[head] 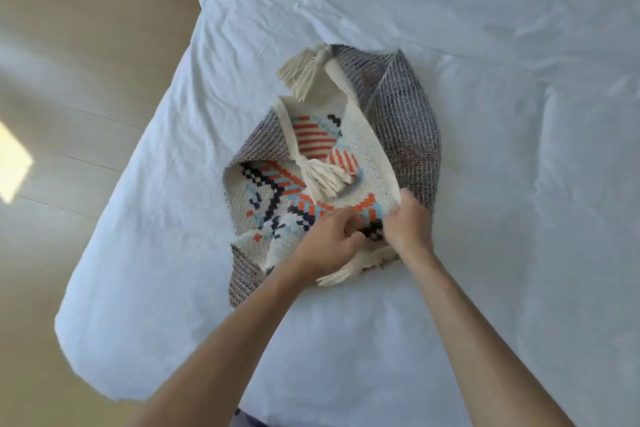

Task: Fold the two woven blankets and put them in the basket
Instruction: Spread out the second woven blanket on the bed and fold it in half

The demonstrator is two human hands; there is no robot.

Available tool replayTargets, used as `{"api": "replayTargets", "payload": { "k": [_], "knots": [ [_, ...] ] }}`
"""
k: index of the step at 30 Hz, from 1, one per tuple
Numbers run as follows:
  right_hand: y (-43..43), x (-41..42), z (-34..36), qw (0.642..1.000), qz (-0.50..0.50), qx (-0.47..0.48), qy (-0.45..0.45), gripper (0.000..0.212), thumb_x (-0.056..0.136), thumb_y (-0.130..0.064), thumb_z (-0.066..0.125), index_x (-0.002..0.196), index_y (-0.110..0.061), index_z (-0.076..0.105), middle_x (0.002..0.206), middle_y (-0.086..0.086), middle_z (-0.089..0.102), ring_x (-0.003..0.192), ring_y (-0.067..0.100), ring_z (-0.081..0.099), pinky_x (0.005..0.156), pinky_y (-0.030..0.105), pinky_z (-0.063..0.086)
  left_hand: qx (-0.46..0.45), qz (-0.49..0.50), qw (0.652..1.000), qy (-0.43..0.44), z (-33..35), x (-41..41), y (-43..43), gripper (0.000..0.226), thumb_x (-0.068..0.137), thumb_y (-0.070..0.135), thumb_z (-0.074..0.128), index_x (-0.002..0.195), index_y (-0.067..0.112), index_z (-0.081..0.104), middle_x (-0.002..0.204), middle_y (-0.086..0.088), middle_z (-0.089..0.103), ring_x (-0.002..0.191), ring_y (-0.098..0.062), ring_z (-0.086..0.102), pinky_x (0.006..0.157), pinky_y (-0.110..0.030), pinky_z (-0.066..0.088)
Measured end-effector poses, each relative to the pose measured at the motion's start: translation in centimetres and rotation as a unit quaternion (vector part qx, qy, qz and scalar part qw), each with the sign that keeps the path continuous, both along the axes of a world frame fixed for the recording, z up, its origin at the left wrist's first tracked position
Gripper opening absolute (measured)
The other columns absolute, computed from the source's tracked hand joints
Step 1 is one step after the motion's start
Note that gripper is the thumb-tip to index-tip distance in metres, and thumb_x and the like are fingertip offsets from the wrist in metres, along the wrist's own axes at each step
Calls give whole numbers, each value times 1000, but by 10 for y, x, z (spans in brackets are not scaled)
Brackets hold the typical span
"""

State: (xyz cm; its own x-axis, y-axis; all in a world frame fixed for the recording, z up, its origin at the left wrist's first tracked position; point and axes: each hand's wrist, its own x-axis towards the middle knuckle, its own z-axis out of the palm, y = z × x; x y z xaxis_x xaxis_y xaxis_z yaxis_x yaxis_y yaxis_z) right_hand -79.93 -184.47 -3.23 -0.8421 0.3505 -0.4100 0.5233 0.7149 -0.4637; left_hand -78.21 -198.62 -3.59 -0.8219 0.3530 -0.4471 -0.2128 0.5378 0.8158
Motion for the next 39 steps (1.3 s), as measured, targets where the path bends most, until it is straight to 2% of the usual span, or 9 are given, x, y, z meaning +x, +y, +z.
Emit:
{"api": "replayTargets", "payload": {
  "k": [4,9,11,17,21,27,30,34,39],
  "knots": [
    [78,38,-10,998,-36,35,-30,25,89,2,41,113,1,49,110,24,58,101,39,54,68,32,35,-178,63,971,146,-15,17,25,23,83,16,53,106,11,53,107,-3,51,102,-21,44,89,-32,40],
    [170,89,-17,992,-83,69,-58,30,89,4,43,120,4,45,112,26,56,101,40,55,70,35,39,-283,-3,958,50,-26,41,73,44,87,28,50,129,19,39,133,-6,36,126,-26,31,107,-43,25],
    [205,108,-20,989,-108,76,-70,31,89,4,43,120,4,45,111,26,56,100,41,55,70,37,41,-290,-27,956,29,-30,54,99,49,89,29,48,135,20,35,137,-6,34,130,-28,30,109,-47,23],
    [308,171,-28,969,-196,101,-111,32,89,4,42,121,7,46,114,30,55,102,43,54,74,38,42,-220,-152,963,4,-36,93,184,52,88,19,47,138,20,31,128,-6,40,118,-27,42,99,-43,40],
    [345,204,-34,965,-212,87,-125,28,91,2,43,118,6,48,111,28,57,98,41,56,69,34,40,-232,-175,956,24,-42,106,226,49,89,18,47,136,17,34,131,-7,38,122,-25,38,101,-40,39],
    [340,211,-57,976,-187,29,-110,37,89,-8,50,125,-2,46,116,20,57,102,36,56,75,36,46,-314,-256,914,-10,-56,115,242,54,90,21,46,142,18,32,142,-9,33,131,-27,32,108,-44,32],
    [327,214,-65,982,-125,130,-59,56,84,-8,60,136,-4,39,126,21,47,114,38,46,89,45,43,-331,-282,900,-29,-66,120,233,55,88,17,47,141,22,35,145,-7,31,134,-27,30,111,-43,29],
    [305,223,-73,982,-59,176,35,48,75,-1,66,121,-5,54,119,19,50,106,38,49,80,45,45,-323,-276,905,16,-73,127,233,56,85,8,48,138,18,37,141,-8,35,130,-25,32,108,-39,34],
    [304,241,-80,983,-67,158,-59,52,78,-8,67,127,-14,51,129,17,44,116,36,44,93,46,41,-249,-268,929,65,-77,131,242,42,87,6,47,128,13,43,130,-7,43,122,-21,40,100,-32,43]
  ]
}}
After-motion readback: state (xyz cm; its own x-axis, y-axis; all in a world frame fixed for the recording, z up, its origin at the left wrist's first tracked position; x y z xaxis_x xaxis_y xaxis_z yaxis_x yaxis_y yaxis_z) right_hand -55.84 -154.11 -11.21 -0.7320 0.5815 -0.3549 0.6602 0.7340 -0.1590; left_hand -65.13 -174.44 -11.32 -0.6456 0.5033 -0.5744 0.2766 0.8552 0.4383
